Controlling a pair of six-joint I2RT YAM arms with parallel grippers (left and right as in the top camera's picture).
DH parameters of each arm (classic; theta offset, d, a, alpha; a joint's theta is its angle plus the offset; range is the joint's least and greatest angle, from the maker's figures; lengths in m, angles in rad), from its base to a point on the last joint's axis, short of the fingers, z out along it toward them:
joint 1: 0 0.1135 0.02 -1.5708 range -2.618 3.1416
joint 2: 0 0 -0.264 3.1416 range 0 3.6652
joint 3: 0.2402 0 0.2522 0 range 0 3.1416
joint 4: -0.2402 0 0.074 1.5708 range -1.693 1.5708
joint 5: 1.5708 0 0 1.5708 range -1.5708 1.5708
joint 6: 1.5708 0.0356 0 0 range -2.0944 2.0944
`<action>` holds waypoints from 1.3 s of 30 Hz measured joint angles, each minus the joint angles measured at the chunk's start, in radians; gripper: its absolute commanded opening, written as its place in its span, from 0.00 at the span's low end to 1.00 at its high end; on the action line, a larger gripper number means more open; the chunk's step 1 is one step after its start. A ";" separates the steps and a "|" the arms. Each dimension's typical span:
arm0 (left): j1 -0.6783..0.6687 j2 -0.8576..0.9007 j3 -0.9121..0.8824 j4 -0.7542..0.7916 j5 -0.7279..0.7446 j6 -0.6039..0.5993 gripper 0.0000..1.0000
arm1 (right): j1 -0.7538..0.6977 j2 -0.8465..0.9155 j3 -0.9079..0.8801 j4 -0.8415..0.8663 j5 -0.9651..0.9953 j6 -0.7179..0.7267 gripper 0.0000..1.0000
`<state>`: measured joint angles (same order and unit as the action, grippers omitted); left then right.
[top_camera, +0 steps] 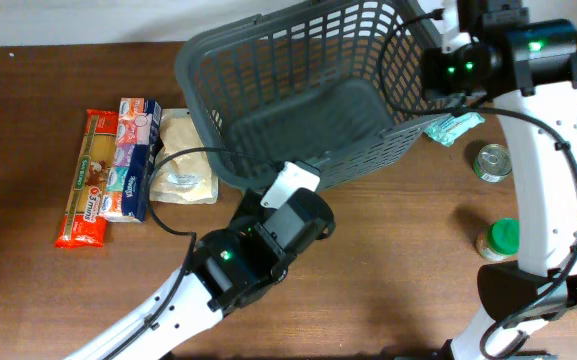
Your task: Pack container
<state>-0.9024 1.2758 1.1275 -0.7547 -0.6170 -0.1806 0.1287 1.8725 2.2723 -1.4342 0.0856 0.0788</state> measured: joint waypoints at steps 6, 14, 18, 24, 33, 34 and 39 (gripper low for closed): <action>0.016 0.000 0.000 0.024 0.003 0.000 0.02 | -0.026 0.009 0.000 -0.024 -0.002 -0.019 0.04; 0.016 0.000 0.000 0.026 0.006 0.000 0.02 | -0.024 0.070 0.000 -0.003 -0.053 -0.035 0.04; 0.016 0.000 0.000 0.027 0.007 0.000 0.02 | -0.024 0.105 0.000 -0.031 -0.066 -0.039 0.04; 0.074 0.000 0.000 0.031 0.015 0.000 0.02 | -0.019 0.131 0.000 -0.094 -0.081 -0.045 0.04; 0.230 0.000 0.000 0.065 0.049 0.000 0.02 | -0.018 0.130 0.000 -0.208 -0.085 -0.045 0.04; 0.241 0.000 0.000 0.068 0.054 0.000 0.02 | -0.018 0.130 0.000 -0.211 -0.085 -0.045 0.04; 0.272 0.000 0.000 0.090 0.083 0.000 0.02 | -0.018 0.130 0.000 -0.219 -0.089 -0.045 0.04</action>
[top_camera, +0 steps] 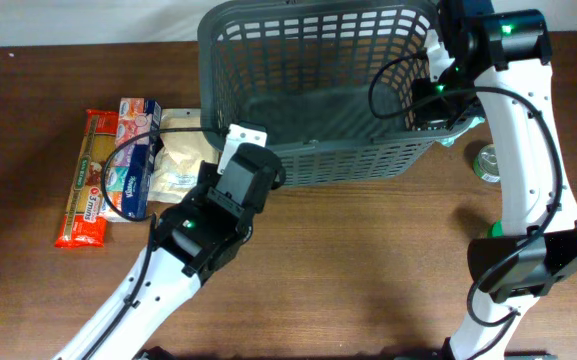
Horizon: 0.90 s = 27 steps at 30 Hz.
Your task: Pack container
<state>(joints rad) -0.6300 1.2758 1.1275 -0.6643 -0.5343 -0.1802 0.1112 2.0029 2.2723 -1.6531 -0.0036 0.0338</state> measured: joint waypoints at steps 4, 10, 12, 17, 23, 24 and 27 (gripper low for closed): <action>0.002 0.000 0.000 0.013 0.012 0.000 0.02 | 0.000 0.000 0.000 -0.026 -0.012 0.011 0.04; 0.002 -0.002 0.000 0.010 0.023 0.000 0.02 | 0.000 0.000 0.013 -0.024 -0.016 0.019 0.04; 0.002 -0.010 0.006 -0.024 0.035 0.000 0.01 | 0.000 0.000 0.060 -0.024 -0.017 0.027 0.04; 0.026 -0.118 0.069 -0.151 0.082 0.002 0.02 | 0.000 -0.033 0.219 -0.029 -0.017 0.042 0.04; 0.207 -0.313 0.109 -0.279 0.154 0.001 0.02 | -0.033 -0.202 0.304 -0.039 -0.016 0.073 0.04; 0.246 -0.332 0.109 -0.298 0.168 0.001 0.02 | -0.044 -0.227 0.307 -0.039 -0.017 0.077 0.04; 0.355 -0.370 0.110 -0.364 0.224 0.009 0.02 | -0.075 -0.298 0.311 -0.039 -0.018 0.084 0.04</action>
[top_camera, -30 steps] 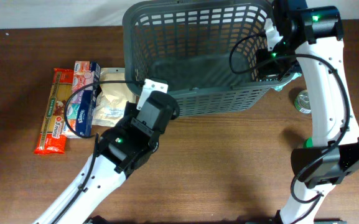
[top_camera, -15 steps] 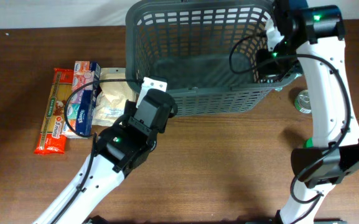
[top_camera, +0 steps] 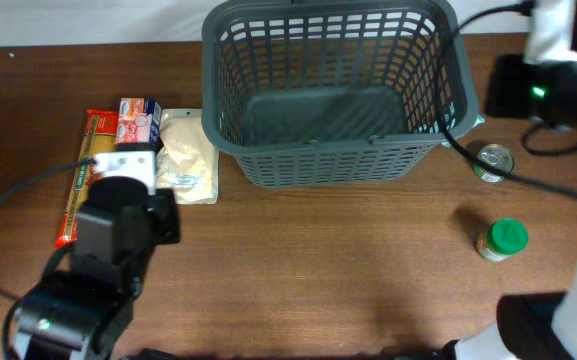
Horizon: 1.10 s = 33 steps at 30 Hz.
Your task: Pack container
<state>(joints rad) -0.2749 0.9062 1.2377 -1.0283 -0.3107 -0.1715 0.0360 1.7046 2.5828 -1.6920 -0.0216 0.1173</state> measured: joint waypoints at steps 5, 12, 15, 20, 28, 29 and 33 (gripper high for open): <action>0.148 -0.013 0.000 -0.107 0.071 0.012 0.02 | -0.003 -0.078 -0.072 0.000 -0.008 0.007 0.04; 0.272 -0.065 0.000 -0.127 0.166 0.060 0.02 | -0.003 -0.250 -0.381 0.000 -0.027 0.011 0.04; 0.320 -0.077 0.000 -0.132 0.216 0.079 0.02 | -0.003 -0.338 -0.476 0.000 -0.035 0.011 0.04; 0.404 -0.051 0.000 -0.130 0.279 0.096 0.02 | -0.003 -0.502 -0.600 0.000 -0.031 0.030 0.04; 0.449 -0.032 0.000 -0.093 0.327 0.101 0.02 | -0.003 -0.673 -0.718 0.000 0.051 0.117 0.99; 0.449 -0.032 0.000 -0.088 0.330 0.101 0.02 | -0.003 -0.680 -0.727 0.000 0.055 0.125 0.99; 0.449 -0.030 0.000 -0.085 0.335 0.101 0.02 | -0.003 -0.682 -0.739 0.000 0.060 0.142 0.99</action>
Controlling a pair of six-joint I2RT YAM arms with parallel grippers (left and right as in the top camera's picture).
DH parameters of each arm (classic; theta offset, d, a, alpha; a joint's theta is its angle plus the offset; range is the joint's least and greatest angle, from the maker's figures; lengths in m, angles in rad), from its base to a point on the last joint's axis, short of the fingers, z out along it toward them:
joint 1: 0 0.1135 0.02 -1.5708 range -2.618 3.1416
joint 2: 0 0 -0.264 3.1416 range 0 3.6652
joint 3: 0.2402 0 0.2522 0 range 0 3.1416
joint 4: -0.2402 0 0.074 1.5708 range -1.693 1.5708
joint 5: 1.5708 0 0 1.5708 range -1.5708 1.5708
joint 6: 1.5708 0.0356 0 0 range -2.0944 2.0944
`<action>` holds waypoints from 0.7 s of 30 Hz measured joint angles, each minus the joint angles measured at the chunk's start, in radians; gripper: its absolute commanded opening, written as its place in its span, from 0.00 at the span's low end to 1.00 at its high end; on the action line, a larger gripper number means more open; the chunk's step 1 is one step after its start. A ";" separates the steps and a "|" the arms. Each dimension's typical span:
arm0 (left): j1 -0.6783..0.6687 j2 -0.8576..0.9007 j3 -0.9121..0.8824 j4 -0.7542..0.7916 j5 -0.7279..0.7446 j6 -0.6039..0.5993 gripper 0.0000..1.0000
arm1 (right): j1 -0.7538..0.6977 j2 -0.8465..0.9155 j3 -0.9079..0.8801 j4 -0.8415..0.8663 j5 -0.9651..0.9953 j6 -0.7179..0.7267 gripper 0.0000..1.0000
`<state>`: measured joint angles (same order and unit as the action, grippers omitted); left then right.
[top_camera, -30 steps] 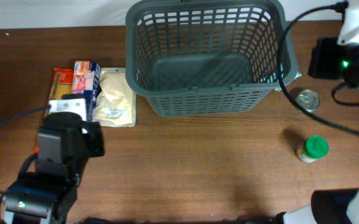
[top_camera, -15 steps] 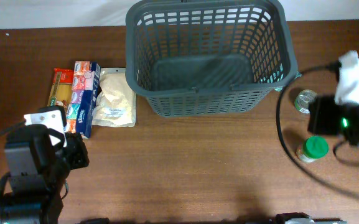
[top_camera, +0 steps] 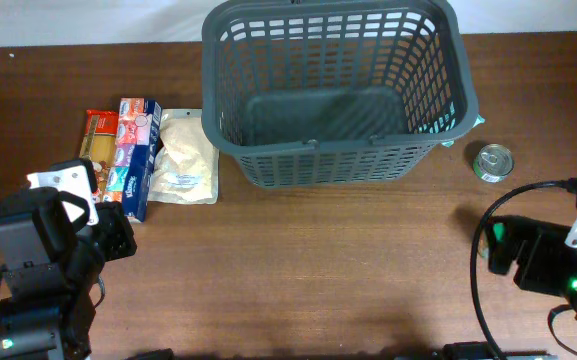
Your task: Pack container
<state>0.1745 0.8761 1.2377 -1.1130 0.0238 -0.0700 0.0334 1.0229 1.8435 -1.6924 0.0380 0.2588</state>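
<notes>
The grey mesh basket (top_camera: 333, 150) stands upright and empty at the back of the table. To its left lie a beige pouch (top_camera: 186, 160), a blue tissue pack (top_camera: 133, 150) and a red pasta packet (top_camera: 98, 125), partly under my left arm. A tin can (top_camera: 492, 161) sits right of the basket. My left gripper (top_camera: 118, 232) is low at the front left, near the tissue pack's front end. My right gripper (top_camera: 503, 255) is at the front right. From above, neither pair of fingers can be made out.
A teal packet (top_camera: 476, 122) peeks out at the basket's right rim. Bare brown tabletop (top_camera: 318, 270) stretches in front of the basket between the two arms. Cables trail from both arms.
Both arms have drawn back toward the front corners. The left one now covers the pasta packet's lower end, and the right one covers the spot where the green-lidded jar stood. The basket has not moved.
The basket was tipped up, with my left gripper at its front wall and my right at its right rim. Then it stood almost level with both arms still at it. Then it sat upright, the arms apart from it. Now both are at the front corners.
</notes>
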 measured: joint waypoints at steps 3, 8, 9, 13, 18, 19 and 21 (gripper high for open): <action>0.000 0.018 0.000 0.004 0.003 0.000 0.17 | 0.000 0.001 -0.002 0.000 0.003 0.003 0.99; 0.002 0.099 0.000 0.085 0.005 -0.003 0.45 | 0.000 0.002 -0.002 0.000 0.003 0.004 0.99; 0.002 0.125 0.000 0.109 0.004 -0.008 0.50 | 0.000 0.003 -0.002 0.000 0.003 0.004 0.99; 0.015 0.197 0.000 0.142 0.003 -0.039 0.70 | 0.000 0.003 -0.002 0.000 0.003 0.004 0.99; 0.073 0.251 0.000 0.142 0.022 -0.031 0.86 | 0.000 0.003 -0.002 0.000 0.003 0.004 0.99; 0.086 0.259 0.000 0.142 0.029 -0.025 0.87 | 0.000 0.003 -0.002 0.000 0.003 0.005 0.99; 0.110 0.275 0.000 0.142 0.041 -0.011 0.92 | 0.000 0.003 -0.002 0.000 0.003 0.005 0.99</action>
<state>0.2844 1.1507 1.2381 -0.9710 0.0650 -0.0814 0.0334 1.0264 1.8416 -1.6924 0.0410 0.2642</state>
